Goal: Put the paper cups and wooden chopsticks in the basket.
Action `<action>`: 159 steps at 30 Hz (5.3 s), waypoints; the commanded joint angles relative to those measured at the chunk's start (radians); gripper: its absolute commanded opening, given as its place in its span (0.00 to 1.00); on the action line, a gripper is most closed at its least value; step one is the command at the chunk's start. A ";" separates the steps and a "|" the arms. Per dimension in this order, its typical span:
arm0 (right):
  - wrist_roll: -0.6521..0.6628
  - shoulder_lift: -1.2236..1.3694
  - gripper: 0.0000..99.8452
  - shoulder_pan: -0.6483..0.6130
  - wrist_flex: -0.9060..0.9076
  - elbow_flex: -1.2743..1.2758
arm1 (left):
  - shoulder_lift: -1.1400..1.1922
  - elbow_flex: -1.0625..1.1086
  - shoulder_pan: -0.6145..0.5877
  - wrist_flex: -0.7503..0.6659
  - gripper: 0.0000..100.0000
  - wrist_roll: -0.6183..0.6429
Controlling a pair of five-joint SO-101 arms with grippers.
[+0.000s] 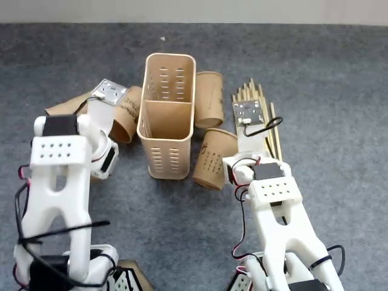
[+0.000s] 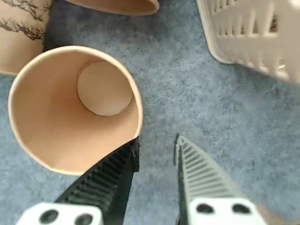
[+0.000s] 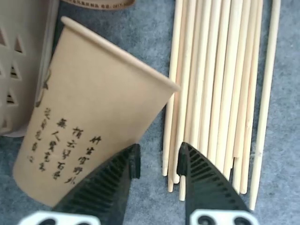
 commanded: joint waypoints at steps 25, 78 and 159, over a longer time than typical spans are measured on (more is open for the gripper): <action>0.018 -0.010 0.14 0.016 -0.010 -0.004 | 0.174 -0.625 -0.552 0.149 0.19 -0.071; 0.018 -0.001 0.14 0.016 -0.016 -0.004 | 1.161 -1.277 -0.570 0.230 0.00 -0.695; 0.020 0.001 0.14 -0.010 -0.016 -0.004 | 0.544 -1.035 -0.481 0.253 0.19 -0.235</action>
